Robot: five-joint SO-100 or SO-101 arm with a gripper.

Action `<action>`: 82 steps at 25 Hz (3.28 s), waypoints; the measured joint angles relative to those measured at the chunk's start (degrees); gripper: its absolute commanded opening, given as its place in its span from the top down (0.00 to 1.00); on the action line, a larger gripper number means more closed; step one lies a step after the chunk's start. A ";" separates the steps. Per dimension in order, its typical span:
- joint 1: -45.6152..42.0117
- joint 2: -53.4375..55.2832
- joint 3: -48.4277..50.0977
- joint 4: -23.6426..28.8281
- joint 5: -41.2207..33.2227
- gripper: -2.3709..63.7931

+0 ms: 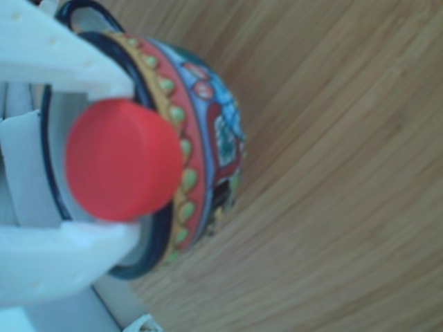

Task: Grasp a red cap and put it in the cup.

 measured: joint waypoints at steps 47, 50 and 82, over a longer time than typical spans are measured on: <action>8.88 -0.26 -0.09 0.00 2.02 0.37; 8.88 -0.26 -0.09 0.00 2.20 0.36; -5.36 15.21 -5.89 0.00 2.37 0.36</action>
